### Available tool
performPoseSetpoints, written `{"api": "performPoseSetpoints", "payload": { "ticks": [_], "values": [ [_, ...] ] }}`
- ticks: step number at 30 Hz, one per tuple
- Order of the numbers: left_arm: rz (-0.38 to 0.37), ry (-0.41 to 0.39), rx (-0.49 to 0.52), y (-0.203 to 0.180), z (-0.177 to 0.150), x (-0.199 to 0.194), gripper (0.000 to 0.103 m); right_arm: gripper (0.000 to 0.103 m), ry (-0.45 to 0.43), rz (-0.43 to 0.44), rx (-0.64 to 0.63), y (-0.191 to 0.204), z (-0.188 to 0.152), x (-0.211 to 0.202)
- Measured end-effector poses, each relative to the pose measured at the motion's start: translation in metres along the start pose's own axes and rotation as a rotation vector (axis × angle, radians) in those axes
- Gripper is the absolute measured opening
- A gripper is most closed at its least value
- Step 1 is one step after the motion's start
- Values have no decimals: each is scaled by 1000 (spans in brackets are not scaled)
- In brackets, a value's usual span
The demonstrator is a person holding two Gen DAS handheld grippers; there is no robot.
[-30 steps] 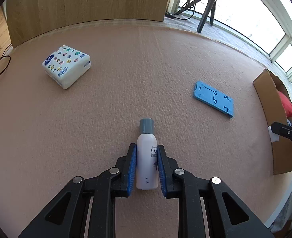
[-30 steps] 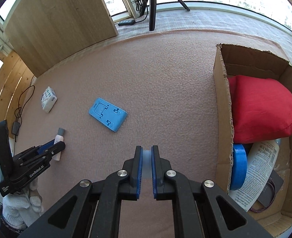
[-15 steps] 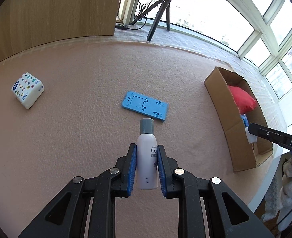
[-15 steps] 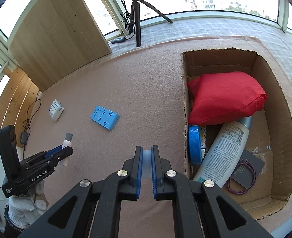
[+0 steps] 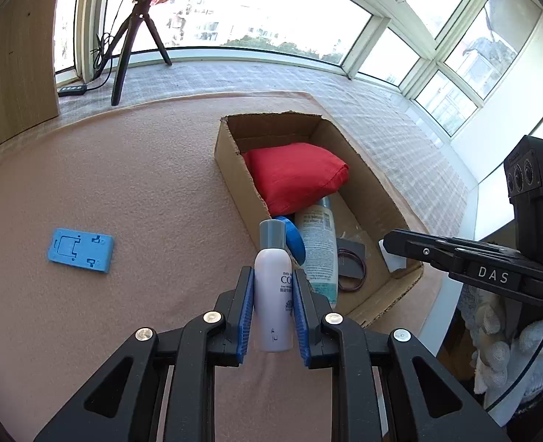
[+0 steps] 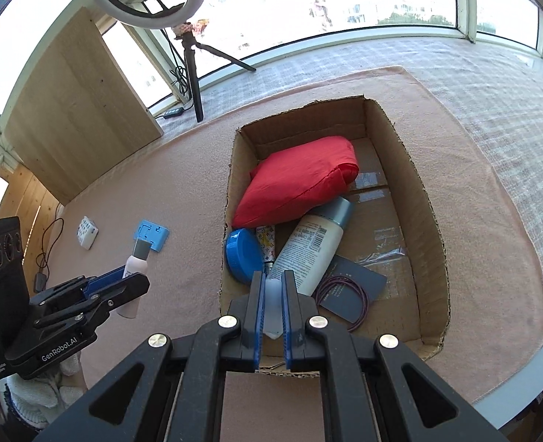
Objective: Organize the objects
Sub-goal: 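Carry the white bottle and white block over the box and open both grippers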
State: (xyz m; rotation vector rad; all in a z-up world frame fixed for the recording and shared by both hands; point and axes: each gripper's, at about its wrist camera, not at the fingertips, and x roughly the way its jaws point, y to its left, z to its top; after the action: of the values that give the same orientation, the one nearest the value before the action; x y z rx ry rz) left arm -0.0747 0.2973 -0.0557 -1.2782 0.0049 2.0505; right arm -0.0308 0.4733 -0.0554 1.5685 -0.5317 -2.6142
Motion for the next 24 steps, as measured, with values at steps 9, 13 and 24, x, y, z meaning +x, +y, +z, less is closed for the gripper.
{"api": "performPoseSetpoints", "payload": {
  "ticks": [9, 13, 24],
  "values": [
    [-54, 21, 74, -53, 8, 28, 22, 8, 12, 111, 156, -50, -5, -9],
    [-55, 31, 99, -68, 14, 40, 22, 8, -2, 66, 146, -58, -1, -9],
    [-41, 48, 151, -90, 16, 58, 58, 39, -33, -36, 110, -65, 6, -12]
  ]
}}
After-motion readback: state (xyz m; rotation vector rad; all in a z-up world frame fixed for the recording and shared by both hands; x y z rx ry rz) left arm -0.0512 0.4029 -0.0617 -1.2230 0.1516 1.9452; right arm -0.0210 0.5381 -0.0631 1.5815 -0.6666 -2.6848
